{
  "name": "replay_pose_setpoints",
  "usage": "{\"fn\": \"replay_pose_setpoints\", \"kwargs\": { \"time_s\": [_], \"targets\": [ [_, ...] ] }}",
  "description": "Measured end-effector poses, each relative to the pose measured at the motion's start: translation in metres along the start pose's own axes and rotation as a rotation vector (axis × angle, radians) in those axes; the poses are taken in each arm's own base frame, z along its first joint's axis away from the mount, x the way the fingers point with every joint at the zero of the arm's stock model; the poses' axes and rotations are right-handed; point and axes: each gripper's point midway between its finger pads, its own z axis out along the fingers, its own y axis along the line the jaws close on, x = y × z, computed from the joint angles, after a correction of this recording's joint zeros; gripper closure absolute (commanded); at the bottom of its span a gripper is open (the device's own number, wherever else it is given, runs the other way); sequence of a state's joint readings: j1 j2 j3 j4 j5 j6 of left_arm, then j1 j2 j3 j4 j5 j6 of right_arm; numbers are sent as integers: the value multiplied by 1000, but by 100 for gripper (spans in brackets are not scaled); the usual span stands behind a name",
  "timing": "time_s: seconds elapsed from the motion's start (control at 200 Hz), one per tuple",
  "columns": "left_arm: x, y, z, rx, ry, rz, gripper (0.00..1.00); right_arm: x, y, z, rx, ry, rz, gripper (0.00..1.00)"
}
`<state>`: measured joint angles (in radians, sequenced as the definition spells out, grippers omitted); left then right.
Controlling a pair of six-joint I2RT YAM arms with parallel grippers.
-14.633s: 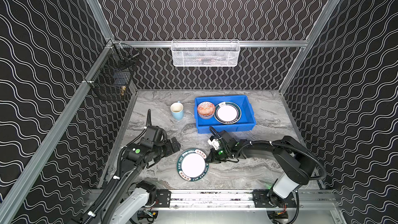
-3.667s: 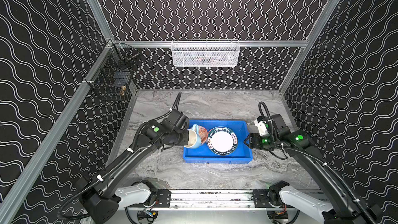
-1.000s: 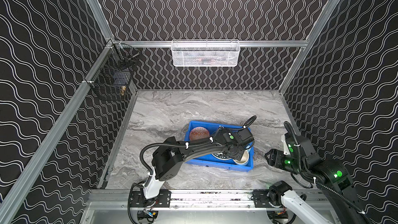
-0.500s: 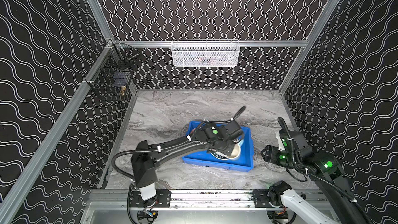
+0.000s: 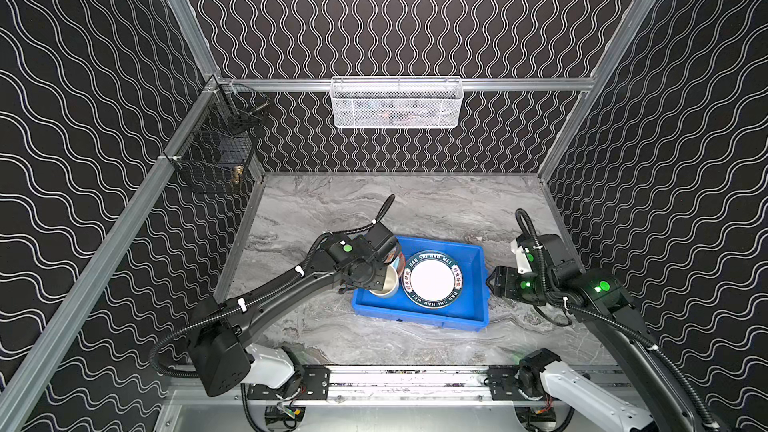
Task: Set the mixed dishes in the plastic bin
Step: 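Lower the mug into the bin beside the orange bowl with the left gripper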
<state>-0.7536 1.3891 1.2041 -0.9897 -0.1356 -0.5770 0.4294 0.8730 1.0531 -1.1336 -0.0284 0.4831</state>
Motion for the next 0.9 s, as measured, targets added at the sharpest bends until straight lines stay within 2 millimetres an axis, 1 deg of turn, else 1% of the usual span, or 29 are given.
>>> {"fn": "replay_pose_setpoints", "kwargs": {
  "time_s": [0.17, 0.31, 0.495, 0.641, 0.901],
  "targets": [
    [7, -2, 7, 16, 30, 37, 90, -3, 4, 4, -7, 9, -22, 28],
    [6, -5, 13, 16, 44, 100, 90, -3, 4, 5, -7, 10, -24, 28],
    [-1, -12, 18, 24, 50, 200, 90, -3, 4, 6, -4, 14, -28, 28],
    [1, -15, 30, 20, 90, 285, 90, -4, 4, 5, -6, 11, -31, 28],
    [4, -14, 39, 12, 107, 352, 90, -5, 3, 4, 1, 6, -31, 28]
  ]
}}
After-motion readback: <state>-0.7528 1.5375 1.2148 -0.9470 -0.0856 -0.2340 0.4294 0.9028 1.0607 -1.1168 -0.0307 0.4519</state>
